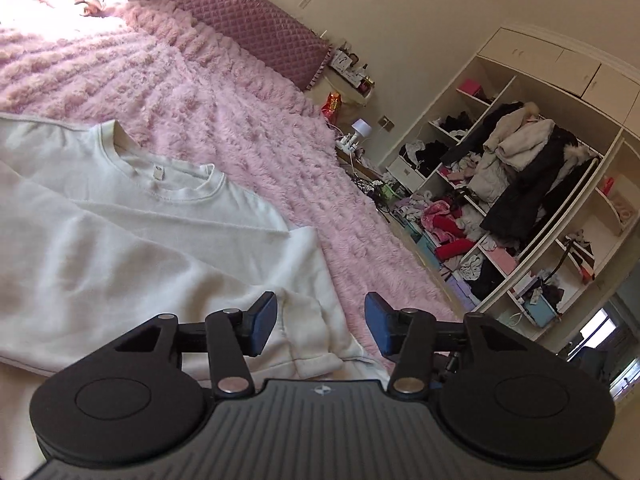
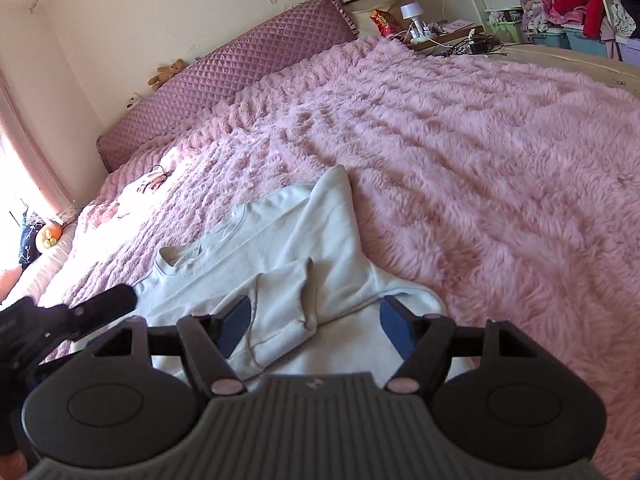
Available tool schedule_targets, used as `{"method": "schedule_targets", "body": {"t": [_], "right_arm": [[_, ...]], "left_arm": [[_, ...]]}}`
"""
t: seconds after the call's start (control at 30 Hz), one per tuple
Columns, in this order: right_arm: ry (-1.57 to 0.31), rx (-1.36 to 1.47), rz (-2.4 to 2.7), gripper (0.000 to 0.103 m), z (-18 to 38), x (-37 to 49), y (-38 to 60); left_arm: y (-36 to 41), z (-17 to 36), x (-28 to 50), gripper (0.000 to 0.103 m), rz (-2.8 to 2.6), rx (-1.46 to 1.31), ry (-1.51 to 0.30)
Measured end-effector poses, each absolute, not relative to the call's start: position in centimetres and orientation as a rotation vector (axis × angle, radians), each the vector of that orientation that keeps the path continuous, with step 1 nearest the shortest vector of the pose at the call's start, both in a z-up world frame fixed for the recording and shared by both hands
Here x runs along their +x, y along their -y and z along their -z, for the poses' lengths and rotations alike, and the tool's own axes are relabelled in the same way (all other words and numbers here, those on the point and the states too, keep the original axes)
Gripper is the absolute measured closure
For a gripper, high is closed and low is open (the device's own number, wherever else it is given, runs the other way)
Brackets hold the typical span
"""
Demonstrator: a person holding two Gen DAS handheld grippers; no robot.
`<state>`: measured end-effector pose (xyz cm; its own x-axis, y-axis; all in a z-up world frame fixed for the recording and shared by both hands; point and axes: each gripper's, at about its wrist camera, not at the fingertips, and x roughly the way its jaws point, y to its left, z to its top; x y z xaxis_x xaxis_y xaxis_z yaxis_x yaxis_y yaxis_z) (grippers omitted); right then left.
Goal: Fold small clothes
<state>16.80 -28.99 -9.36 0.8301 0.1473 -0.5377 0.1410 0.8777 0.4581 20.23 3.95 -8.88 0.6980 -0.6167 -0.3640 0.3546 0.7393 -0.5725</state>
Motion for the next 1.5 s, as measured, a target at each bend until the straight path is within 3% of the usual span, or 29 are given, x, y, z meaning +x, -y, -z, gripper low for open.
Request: {"method": "schedule_targets", "body": {"t": [0.2,0.33,0.57,0.6,0.63,0.67,0.7,0.97,1.03,1.13,1.17,1.23,1.5], "right_arm": [[-0.624,0.466,-0.033,0.037,10.6,21.5,27.3],[-0.664,0.450,-0.086,0.053,11.6,24.2,26.3],[-0.719,0.436,-0.081,0.053,12.7,26.7,25.3],[-0.726,0.435,-0.090,0.060,12.7,26.9,25.1],[-0.731,0.439,-0.099,0.083,12.7,27.0,25.0],[-0.738,0.441,-0.106,0.098,12.7,27.1,24.8],[-0.746,0.440,-0.108,0.103,12.7,27.2,24.7],[-0.732,0.448,-0.110,0.103,12.1,26.8,24.9],[-0.733,0.445,-0.109,0.103,12.0,26.8,24.8],[-0.728,0.455,-0.112,0.103,11.7,26.8,24.8],[-0.724,0.457,-0.112,0.103,11.5,26.9,24.8],[-0.711,0.465,-0.108,0.103,11.0,26.9,24.8],[-0.510,0.504,-0.076,0.103,6.3,23.9,27.0]], "left_arm": [[-12.8,7.7,16.8,0.046,0.365,-0.228,-0.572],[-17.4,8.3,15.3,0.045,0.226,-0.140,-0.610],[-20.8,10.0,14.9,0.044,0.144,-0.039,-0.639],[-20.6,10.3,15.1,0.044,0.144,0.002,-0.647],[-20.5,10.5,15.3,0.044,0.140,0.036,-0.652],[-20.3,10.7,15.6,0.044,0.139,0.069,-0.659],[-20.1,11.0,15.9,0.044,0.141,0.104,-0.664],[-18.4,12.5,18.0,0.045,0.196,0.375,-0.681],[-17.7,13.0,18.2,0.048,0.230,0.446,-0.692],[-16.9,13.8,18.5,0.077,0.305,0.522,-0.699],[-16.8,13.9,18.7,0.091,0.326,0.525,-0.704],[-16.6,13.9,18.9,0.100,0.313,0.542,-0.687],[-18.0,11.8,16.3,0.101,0.099,0.250,-0.592]]}}
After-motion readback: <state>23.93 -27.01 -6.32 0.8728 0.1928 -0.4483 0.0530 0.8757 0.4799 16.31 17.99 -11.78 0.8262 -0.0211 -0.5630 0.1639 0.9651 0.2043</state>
